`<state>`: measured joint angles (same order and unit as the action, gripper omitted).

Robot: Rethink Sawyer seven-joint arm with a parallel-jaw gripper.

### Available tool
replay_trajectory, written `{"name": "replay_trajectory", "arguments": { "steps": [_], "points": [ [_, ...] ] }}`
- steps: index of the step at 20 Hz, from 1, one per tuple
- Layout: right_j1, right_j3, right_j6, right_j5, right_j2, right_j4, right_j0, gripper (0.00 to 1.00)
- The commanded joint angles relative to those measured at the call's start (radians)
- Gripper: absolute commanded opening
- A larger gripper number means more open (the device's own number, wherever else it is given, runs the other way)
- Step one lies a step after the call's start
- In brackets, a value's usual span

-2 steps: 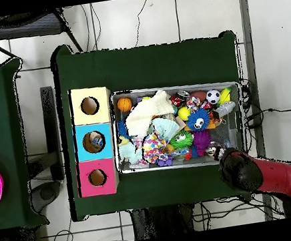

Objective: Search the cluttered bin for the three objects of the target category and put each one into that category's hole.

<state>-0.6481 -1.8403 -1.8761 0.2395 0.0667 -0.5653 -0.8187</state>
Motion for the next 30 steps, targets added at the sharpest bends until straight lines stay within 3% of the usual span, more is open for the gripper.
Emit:
{"name": "replay_trajectory", "arguments": {
  "steps": [1, 11, 15, 22, 28, 30],
  "points": [
    [-0.018, 0.005, 0.142, 0.12, 0.148, -0.039, -0.036, 1.0],
    [-0.038, -0.004, 0.211, 0.156, 0.232, -0.063, -0.093, 1.0],
    [-0.018, -0.014, 0.266, 0.175, 0.311, -0.077, -0.152, 1.0],
    [-0.038, -0.007, 0.335, 0.25, 0.368, -0.118, -0.189, 1.0],
    [-0.025, 0.005, 0.362, 0.302, 0.415, -0.14, -0.218, 1.0],
    [0.022, 0.03, 0.381, 0.323, 0.423, -0.162, -0.225, 1.0]
  ]
}}
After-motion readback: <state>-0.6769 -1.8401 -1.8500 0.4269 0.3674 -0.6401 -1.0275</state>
